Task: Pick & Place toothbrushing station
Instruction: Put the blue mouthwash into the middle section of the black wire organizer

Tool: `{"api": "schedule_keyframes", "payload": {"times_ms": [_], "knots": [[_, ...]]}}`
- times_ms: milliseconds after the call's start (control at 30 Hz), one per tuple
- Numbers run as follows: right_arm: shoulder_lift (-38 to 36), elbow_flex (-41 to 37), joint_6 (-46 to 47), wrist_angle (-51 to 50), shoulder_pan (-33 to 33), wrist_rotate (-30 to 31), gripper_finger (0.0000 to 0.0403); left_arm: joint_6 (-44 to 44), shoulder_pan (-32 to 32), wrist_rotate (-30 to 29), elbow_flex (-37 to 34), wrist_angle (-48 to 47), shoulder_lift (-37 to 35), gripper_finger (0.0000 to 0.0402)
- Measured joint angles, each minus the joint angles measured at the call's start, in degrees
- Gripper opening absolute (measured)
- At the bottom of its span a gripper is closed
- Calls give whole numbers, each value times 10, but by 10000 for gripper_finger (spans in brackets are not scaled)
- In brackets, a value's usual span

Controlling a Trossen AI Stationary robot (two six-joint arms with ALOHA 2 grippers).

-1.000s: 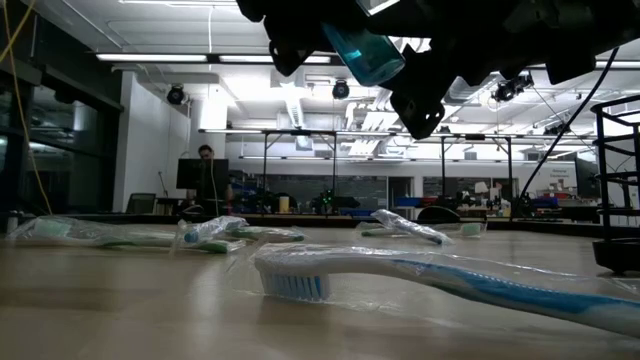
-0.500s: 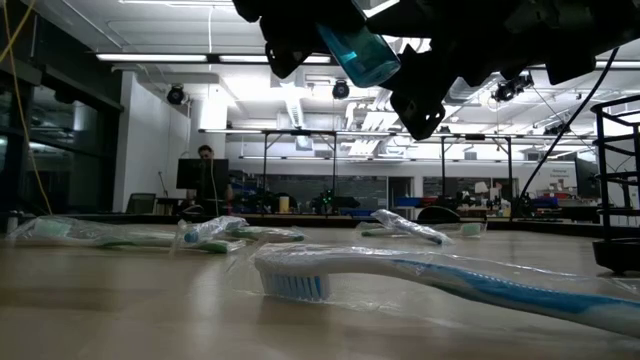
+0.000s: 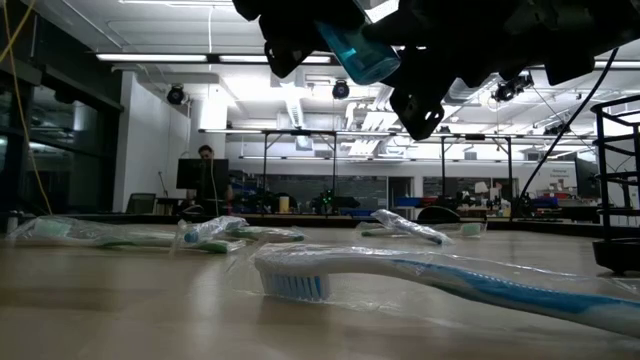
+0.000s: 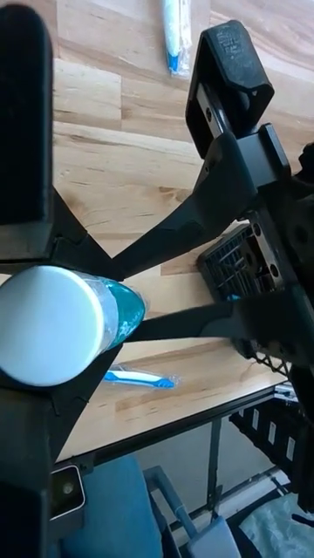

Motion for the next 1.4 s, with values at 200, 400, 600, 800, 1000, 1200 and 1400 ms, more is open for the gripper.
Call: {"api": "schedule_keyframes", "payload": {"times_ms": [200,400,600,800,1000,1200,1400], "knots": [[0,0,-1,1,0,0,77,0,0,6,0,0,0,92],[0,0,0,1,0,0,79,11,0,9,0,0,0,94],[0,0,1,2,0,0,75,7,0,6,0,0,0,105],[0,0,-3,2,0,0,74,6,0,5,0,0,0,107],[0,0,-9,8,0,-1,74,6,0,5,0,2,0,107],[0,0,-11,12,1,-3,74,10,0,6,0,11,0,108],[0,0,-24,29,1,-1,74,24,-1,-8,0,11,-10,108]]}}
